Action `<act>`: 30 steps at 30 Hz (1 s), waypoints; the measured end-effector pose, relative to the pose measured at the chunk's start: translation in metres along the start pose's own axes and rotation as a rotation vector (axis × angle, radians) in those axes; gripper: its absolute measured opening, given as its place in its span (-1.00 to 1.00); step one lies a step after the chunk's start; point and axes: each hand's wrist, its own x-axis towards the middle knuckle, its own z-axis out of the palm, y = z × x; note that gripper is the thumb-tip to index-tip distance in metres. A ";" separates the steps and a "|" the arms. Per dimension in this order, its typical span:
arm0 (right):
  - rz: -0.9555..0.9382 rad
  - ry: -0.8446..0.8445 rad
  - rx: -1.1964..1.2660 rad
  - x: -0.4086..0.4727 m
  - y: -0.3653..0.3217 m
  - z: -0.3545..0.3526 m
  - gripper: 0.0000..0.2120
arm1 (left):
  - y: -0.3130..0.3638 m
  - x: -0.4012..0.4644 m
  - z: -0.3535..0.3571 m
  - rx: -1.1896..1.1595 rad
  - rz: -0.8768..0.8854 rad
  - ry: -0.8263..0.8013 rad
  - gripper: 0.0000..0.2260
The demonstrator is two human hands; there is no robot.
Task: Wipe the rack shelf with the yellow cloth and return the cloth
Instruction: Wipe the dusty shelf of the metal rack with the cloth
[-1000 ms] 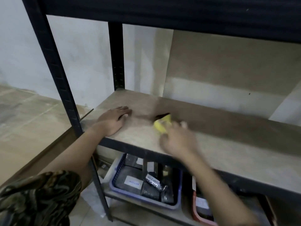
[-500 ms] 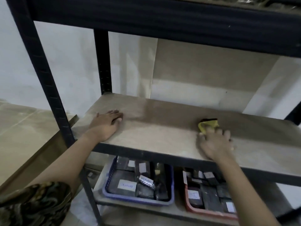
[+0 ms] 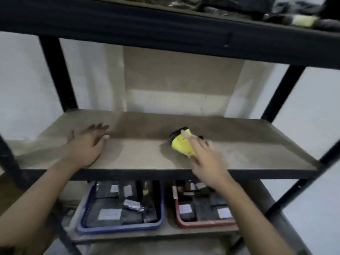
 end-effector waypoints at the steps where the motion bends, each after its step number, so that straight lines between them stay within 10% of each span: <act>1: 0.060 0.012 -0.077 -0.004 0.027 -0.015 -0.35 | 0.026 -0.001 0.007 -0.022 0.027 -0.008 -0.57; 8: 0.570 -0.003 -0.366 -0.027 0.221 -0.105 -0.42 | 0.188 0.011 0.076 -0.004 0.149 -0.259 -0.52; 15: 0.922 -0.065 -0.270 -0.042 0.302 -0.110 -0.51 | 0.204 0.013 0.098 0.042 0.098 -0.187 -0.45; 25: -0.115 -0.253 -0.076 -0.031 0.098 -0.018 -0.50 | 0.208 0.010 0.099 -0.018 0.061 -0.086 -0.56; 30: 0.067 -0.064 -0.225 -0.018 0.177 -0.064 -0.52 | 0.205 0.011 0.099 -0.021 0.074 -0.116 -0.62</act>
